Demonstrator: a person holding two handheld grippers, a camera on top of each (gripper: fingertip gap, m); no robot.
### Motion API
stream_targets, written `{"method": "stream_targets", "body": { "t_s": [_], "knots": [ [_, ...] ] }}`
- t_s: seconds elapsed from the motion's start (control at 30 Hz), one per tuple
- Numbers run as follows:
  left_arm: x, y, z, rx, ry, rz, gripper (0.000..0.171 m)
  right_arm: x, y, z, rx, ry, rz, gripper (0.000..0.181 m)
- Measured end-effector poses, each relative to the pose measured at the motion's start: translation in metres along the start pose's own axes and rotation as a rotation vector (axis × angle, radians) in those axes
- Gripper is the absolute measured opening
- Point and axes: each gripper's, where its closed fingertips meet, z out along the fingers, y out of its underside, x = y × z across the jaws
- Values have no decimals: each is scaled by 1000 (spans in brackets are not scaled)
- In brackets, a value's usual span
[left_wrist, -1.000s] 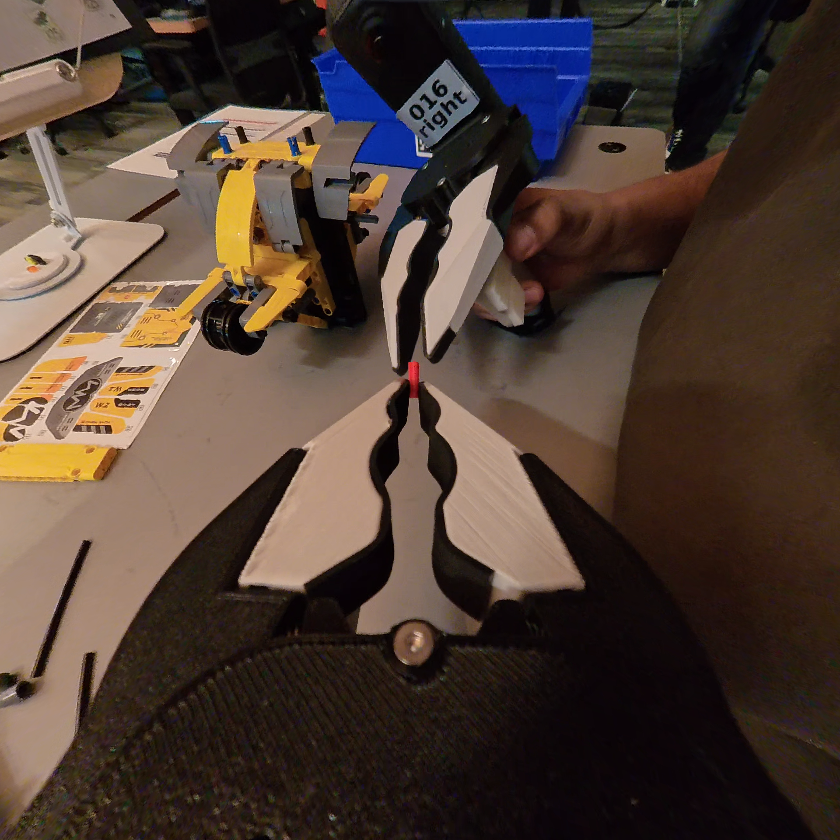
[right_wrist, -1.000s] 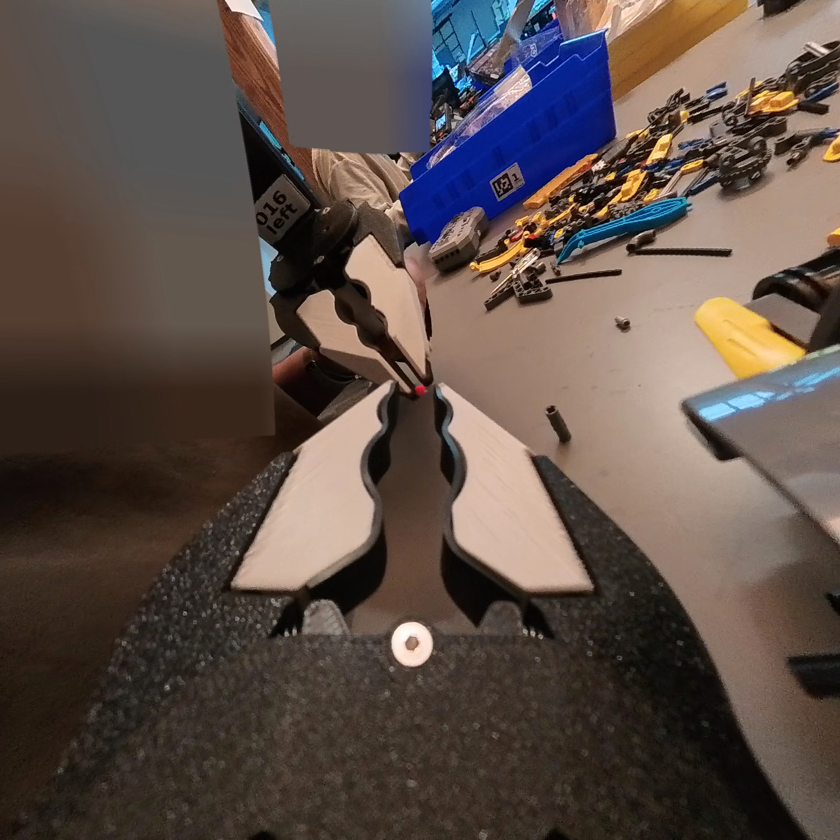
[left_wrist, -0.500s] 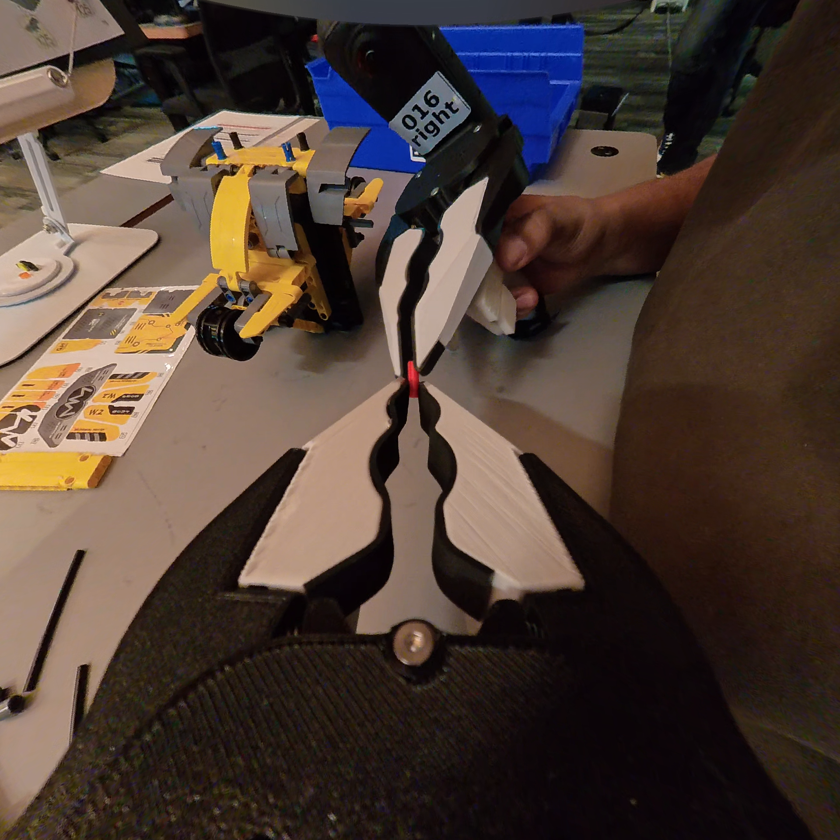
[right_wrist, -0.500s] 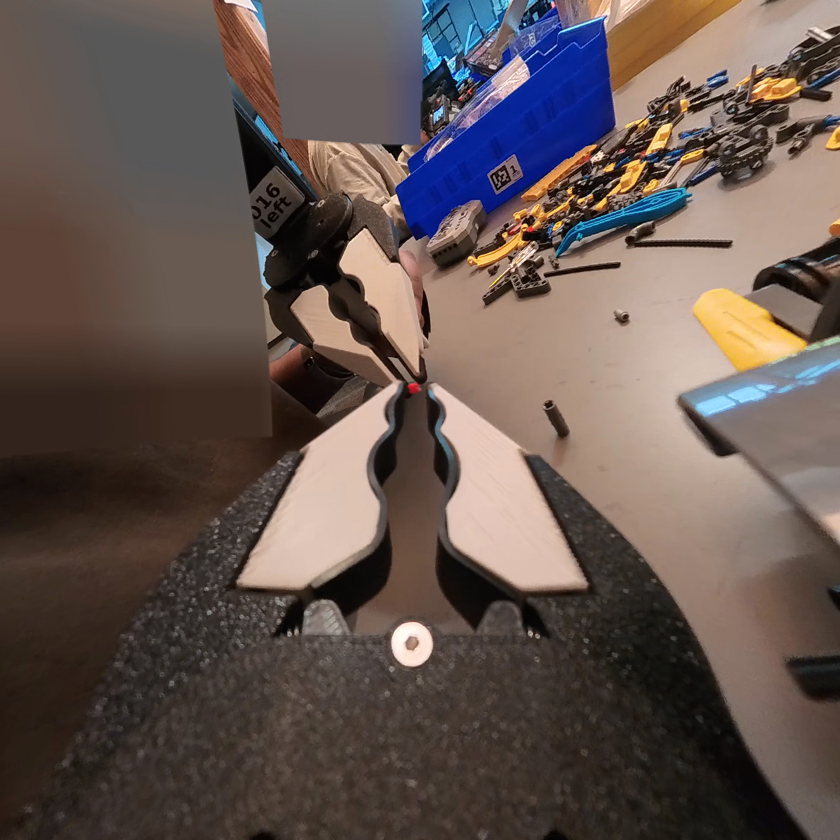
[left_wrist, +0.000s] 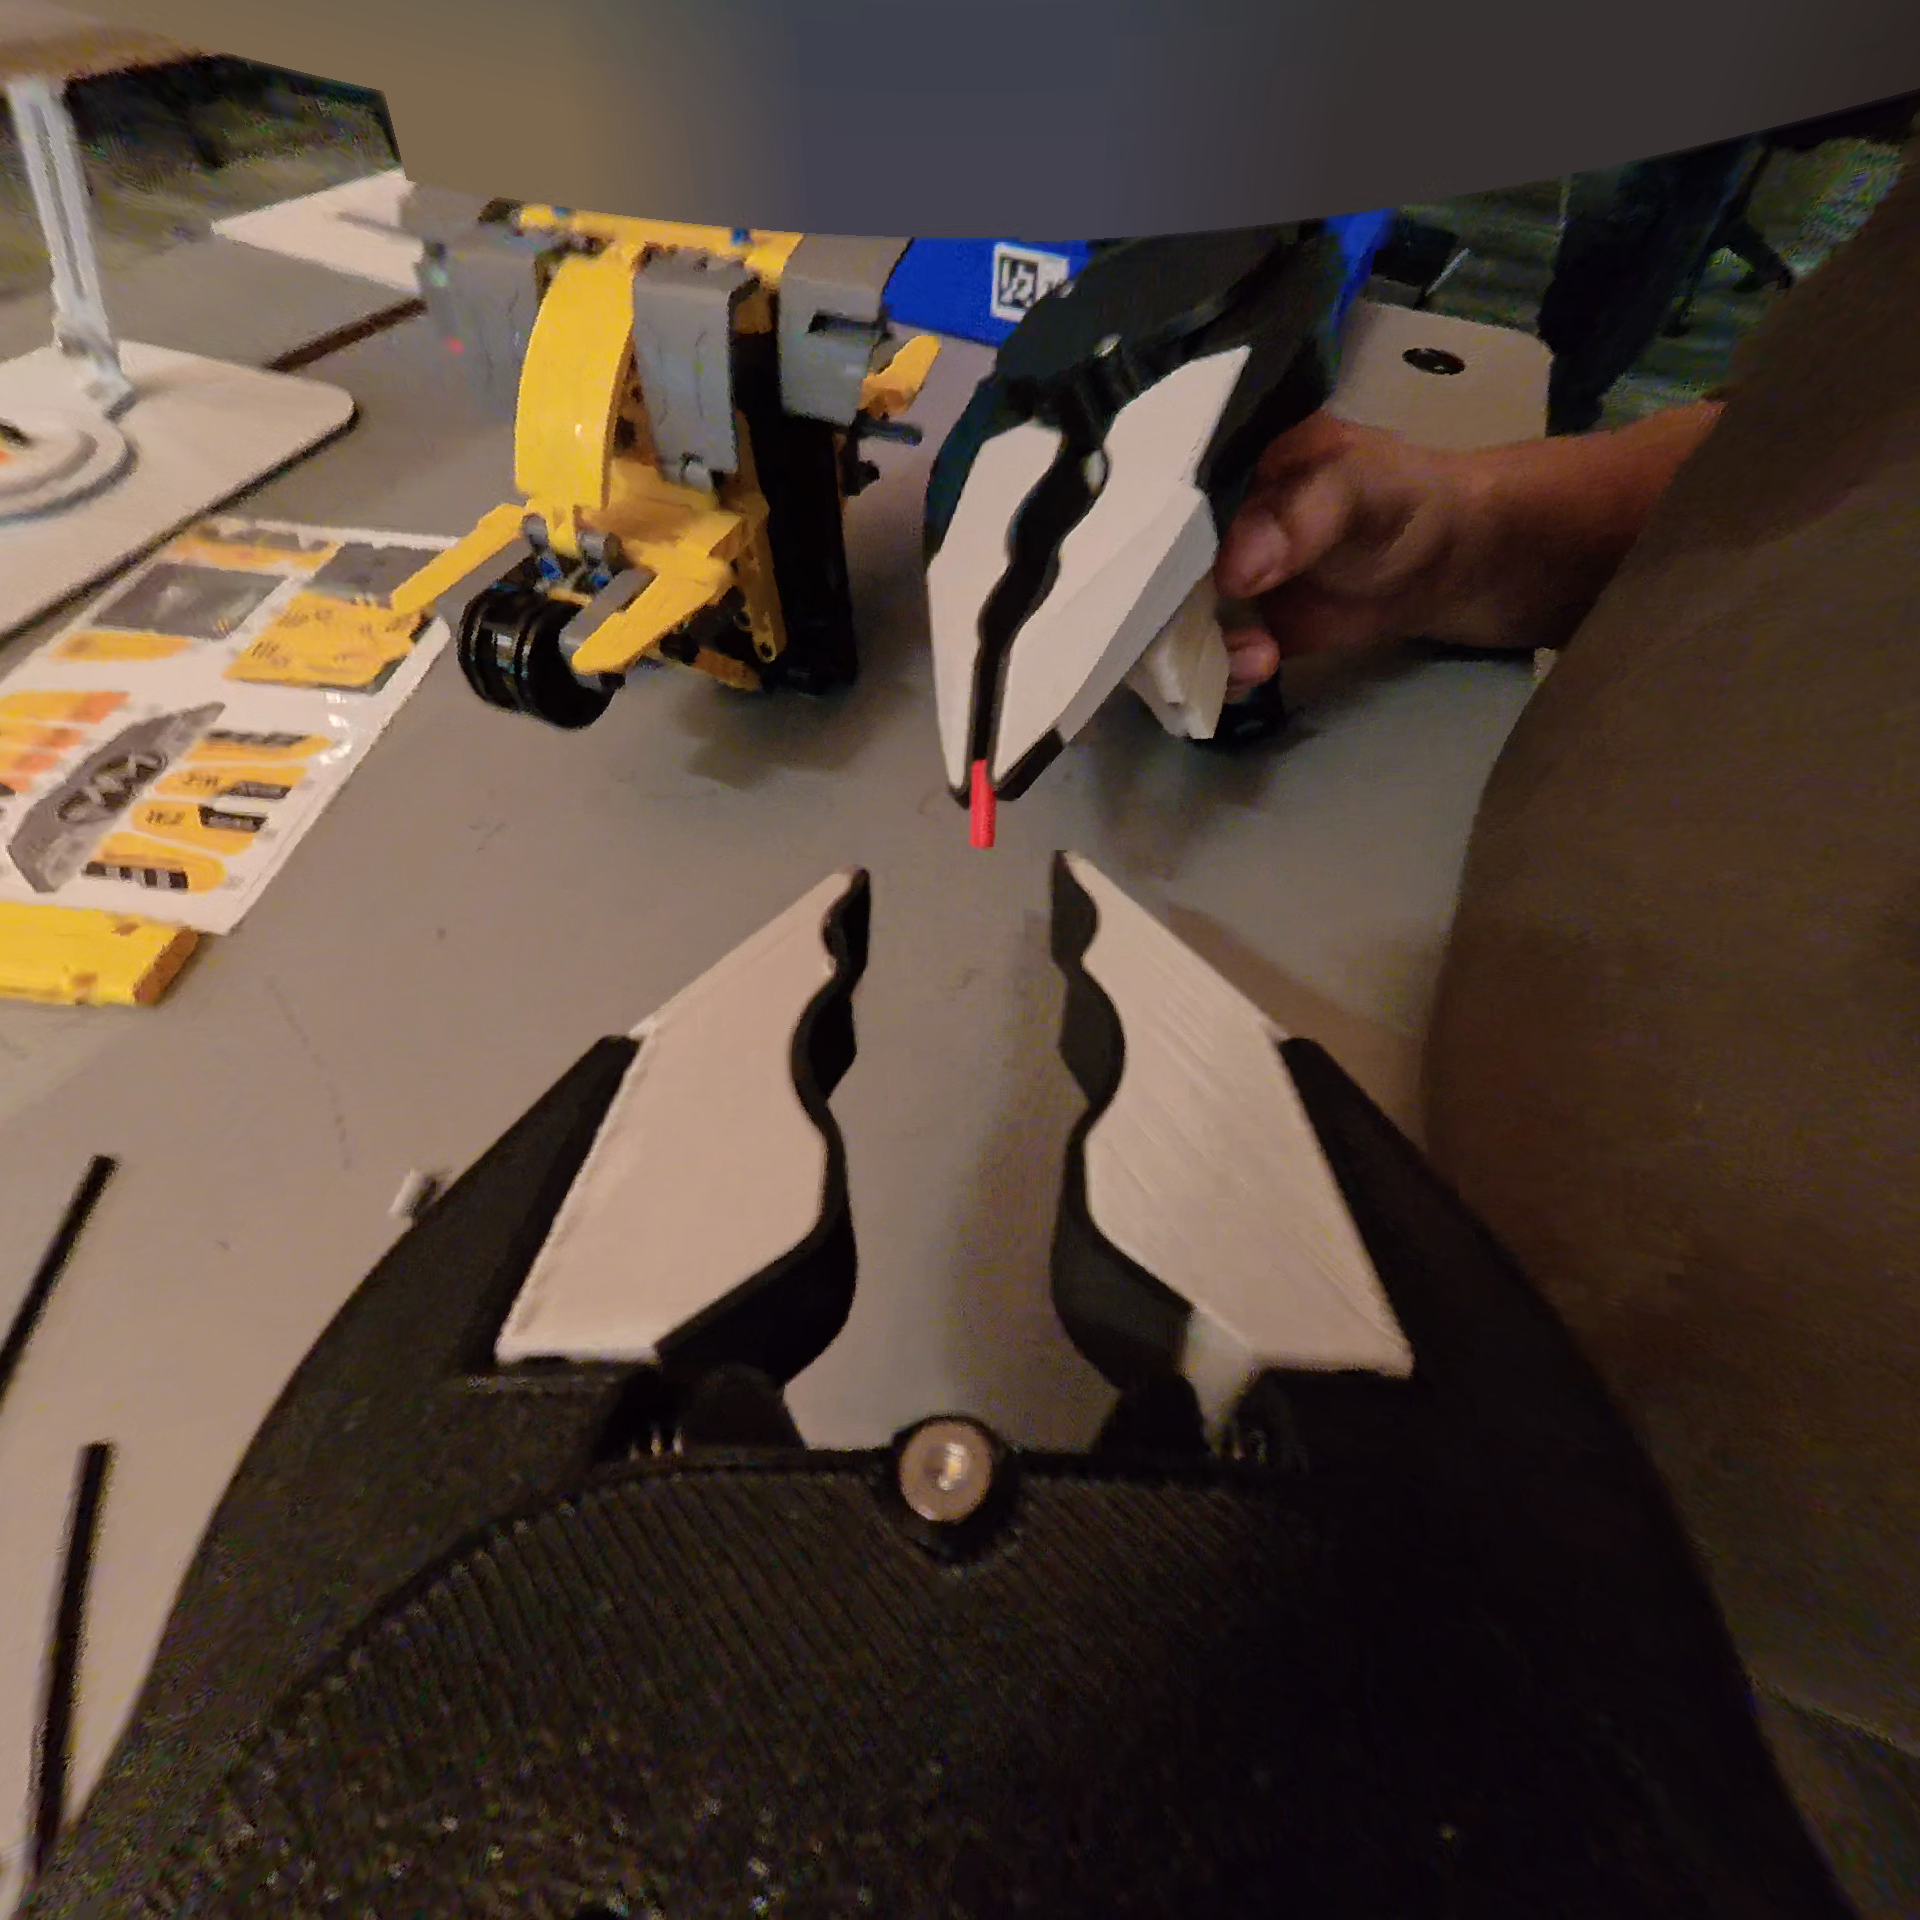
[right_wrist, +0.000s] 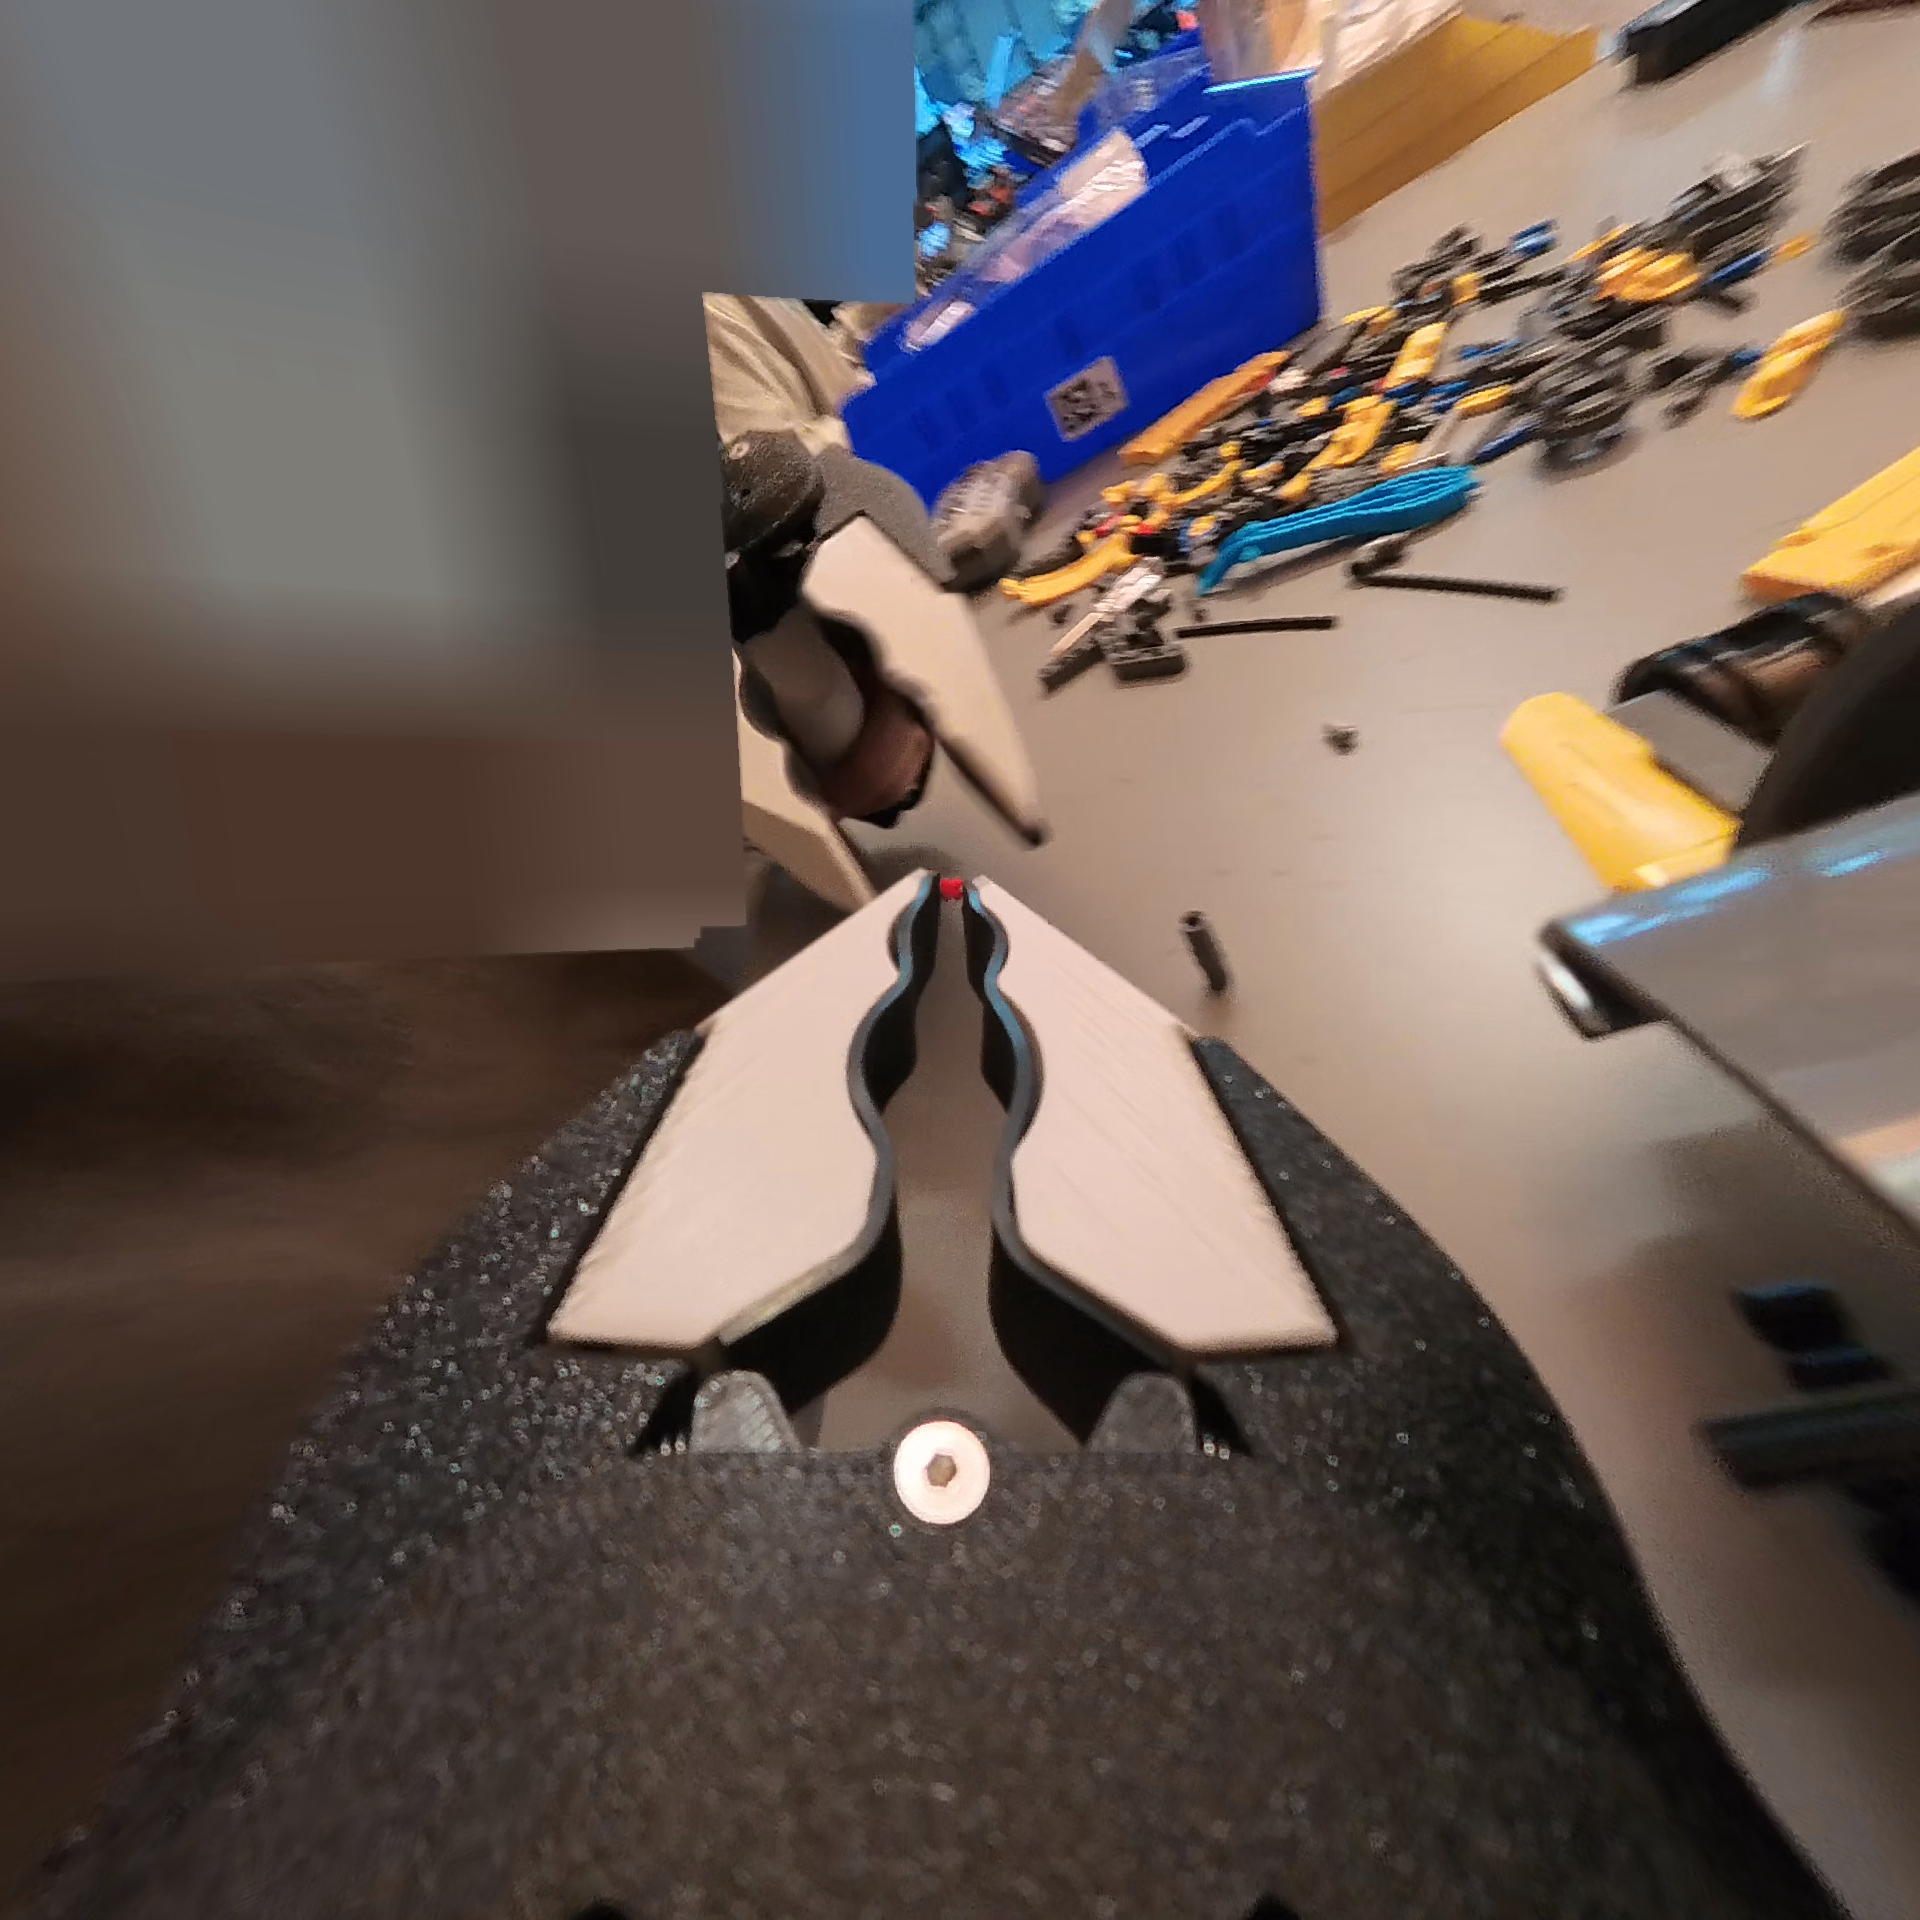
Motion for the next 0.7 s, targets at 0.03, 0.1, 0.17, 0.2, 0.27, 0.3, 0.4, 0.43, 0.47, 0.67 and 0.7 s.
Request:
{"method": "stream_targets", "body": {
  "t_s": [0.03, 0.1, 0.17, 0.2, 0.27, 0.3, 0.4, 0.43, 0.47, 0.67, 0.7],
  "knots": [
    [-3, 4, 1, -14, 0, -35, 41, 2, 0, 0, -7, 21, -20, 3],
    [-13, 13, 4, -42, -28, -91, 45, 6, 2, -1, -26, 65, -64, 3],
    [-24, 21, 7, -73, -71, -126, 44, 9, 5, 0, -54, 107, -108, 3],
    [-28, 25, 9, -95, -86, -145, 44, 11, 7, 0, -69, 126, -129, 3],
    [-31, 33, 14, -142, -82, -179, 44, 13, 11, 1, -96, 161, -171, 3],
    [-32, 35, 15, -159, -83, -188, 43, 14, 12, 2, -109, 178, -191, 3],
    [-33, 41, 19, -199, -78, -207, 39, 18, 15, 2, -142, 228, -251, 3],
    [-34, 43, 20, -211, -80, -214, 37, 19, 16, 2, -150, 243, -268, 3],
    [-35, 44, 21, -223, -82, -220, 34, 20, 17, 2, -157, 255, -283, 4],
    [-35, 52, 25, -275, -82, -233, 22, 25, 19, 3, -179, 295, -322, 4],
    [-35, 52, 25, -277, -83, -231, 21, 25, 19, 3, -181, 298, -323, 4]
  ]
}}
